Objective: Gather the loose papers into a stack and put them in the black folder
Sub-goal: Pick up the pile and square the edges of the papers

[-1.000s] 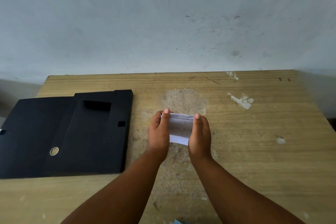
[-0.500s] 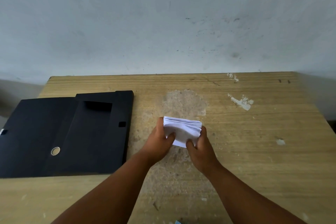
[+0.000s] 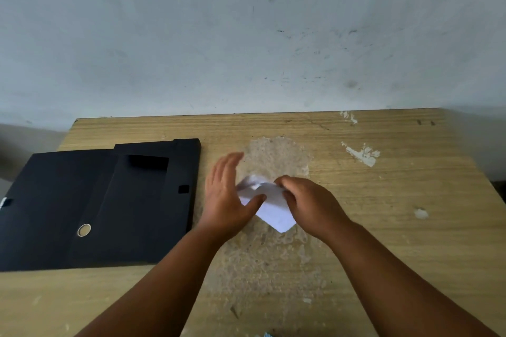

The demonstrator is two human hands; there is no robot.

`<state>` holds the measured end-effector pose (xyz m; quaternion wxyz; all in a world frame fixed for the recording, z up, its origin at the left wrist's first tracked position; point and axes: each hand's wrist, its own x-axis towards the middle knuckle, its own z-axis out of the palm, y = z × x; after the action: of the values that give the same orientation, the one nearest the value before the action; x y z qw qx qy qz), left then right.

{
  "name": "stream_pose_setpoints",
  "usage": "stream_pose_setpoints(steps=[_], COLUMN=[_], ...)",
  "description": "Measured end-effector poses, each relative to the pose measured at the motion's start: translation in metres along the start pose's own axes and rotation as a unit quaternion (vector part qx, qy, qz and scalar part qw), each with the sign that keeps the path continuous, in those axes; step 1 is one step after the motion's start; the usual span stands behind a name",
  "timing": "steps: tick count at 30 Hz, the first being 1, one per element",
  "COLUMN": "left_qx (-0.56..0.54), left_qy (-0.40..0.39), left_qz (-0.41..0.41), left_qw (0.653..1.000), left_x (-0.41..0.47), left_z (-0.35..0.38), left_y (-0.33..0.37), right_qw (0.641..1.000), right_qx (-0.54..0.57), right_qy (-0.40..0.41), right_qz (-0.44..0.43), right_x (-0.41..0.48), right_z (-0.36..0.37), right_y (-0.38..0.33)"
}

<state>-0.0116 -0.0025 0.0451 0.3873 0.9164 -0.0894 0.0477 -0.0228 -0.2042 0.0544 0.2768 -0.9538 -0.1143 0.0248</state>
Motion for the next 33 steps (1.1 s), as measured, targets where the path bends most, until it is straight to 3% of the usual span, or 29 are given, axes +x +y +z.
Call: stream_pose_setpoints(steps=[1,4,7,10,13,22,29,33], left_qx=[-0.022,-0.124,-0.219,-0.278,-0.283,-0.374,-0.347,-0.362], left_qy=[-0.025,-0.071,-0.026,-0.003,0.013,0.054,0.106,0.1], left_qz=[0.0,-0.1,-0.185,-0.23,-0.236,-0.265,-0.316,-0.326], left_qw=[0.999,0.985,0.958,0.933,0.93,0.887,0.877,0.868], left_x=[0.001,0.0,-0.007,-0.014,-0.019,-0.025,-0.015,-0.014], left_z=[-0.002,-0.002,0.001,0.008,0.019,0.039,0.045,0.044], left_y=[0.001,0.004,-0.001,-0.001,0.005,0.011,0.014,0.013], right_qw=[0.999,0.998,0.995,0.942,0.887,0.798,0.792,0.809], right_qx=[-0.036,-0.055,0.06,0.247,0.36,0.421,0.413,0.41], right_qy=[-0.008,0.006,0.064,0.102,0.119,0.234,0.246,0.229], right_qz=[-0.027,-0.041,0.057,0.204,0.263,0.361,0.376,0.355], right_x=[0.002,0.003,-0.002,-0.012,-0.017,-0.012,-0.011,-0.012], right_z=[-0.002,-0.002,0.004,0.011,0.025,0.048,0.05,0.052], right_y=[-0.003,-0.007,0.001,0.004,-0.002,-0.016,-0.01,-0.006])
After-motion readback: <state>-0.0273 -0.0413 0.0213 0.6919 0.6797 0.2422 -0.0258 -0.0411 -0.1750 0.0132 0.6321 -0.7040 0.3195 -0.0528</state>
